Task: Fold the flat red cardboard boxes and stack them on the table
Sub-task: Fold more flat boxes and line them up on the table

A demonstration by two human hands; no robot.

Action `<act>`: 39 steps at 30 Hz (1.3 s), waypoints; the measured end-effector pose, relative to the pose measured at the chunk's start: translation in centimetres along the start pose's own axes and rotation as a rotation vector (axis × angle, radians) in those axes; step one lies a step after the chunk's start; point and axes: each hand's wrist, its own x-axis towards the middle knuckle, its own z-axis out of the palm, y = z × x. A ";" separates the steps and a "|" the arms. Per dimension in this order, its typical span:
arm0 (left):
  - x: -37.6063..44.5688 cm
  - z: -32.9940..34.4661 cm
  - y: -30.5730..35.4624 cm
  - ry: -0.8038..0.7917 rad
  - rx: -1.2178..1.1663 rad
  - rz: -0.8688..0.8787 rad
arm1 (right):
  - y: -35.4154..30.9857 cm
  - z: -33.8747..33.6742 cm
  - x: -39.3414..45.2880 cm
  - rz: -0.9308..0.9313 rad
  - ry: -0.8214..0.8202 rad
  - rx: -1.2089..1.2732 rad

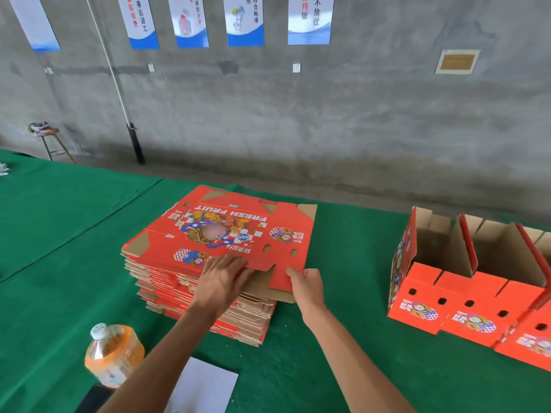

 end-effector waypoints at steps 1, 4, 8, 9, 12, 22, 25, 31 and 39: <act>0.2 -0.1 1.3 -0.014 -0.041 0.022 | -0.1 -0.9 -0.2 0.026 -0.021 0.047; 1.0 -0.4 6.4 -0.208 -0.156 0.085 | -0.3 -4.3 -1.1 0.024 -0.064 0.128; 2.8 -2.1 13.4 -0.578 -0.589 -0.038 | -0.1 -9.3 -3.7 -0.182 0.015 0.204; 3.5 -2.6 15.1 -0.614 -0.687 -0.073 | -0.1 -10.3 -4.6 -0.244 0.032 0.216; 6.3 -3.7 20.2 -0.506 -0.656 -0.164 | -0.8 -12.3 -6.8 -0.446 0.090 0.197; 8.3 -7.4 30.1 0.182 -0.675 -0.118 | -4.5 -17.4 -9.4 -0.958 0.019 -0.334; 5.4 -8.4 27.0 0.236 -0.958 -0.145 | -4.8 -21.5 -8.6 -0.768 0.192 -0.243; -0.7 -7.7 20.1 0.239 -1.252 -0.207 | -7.6 -29.6 -6.8 -0.586 0.432 -0.070; -1.5 -2.4 18.2 -0.228 -1.289 -0.461 | -6.1 -33.9 -7.6 -0.510 0.479 0.082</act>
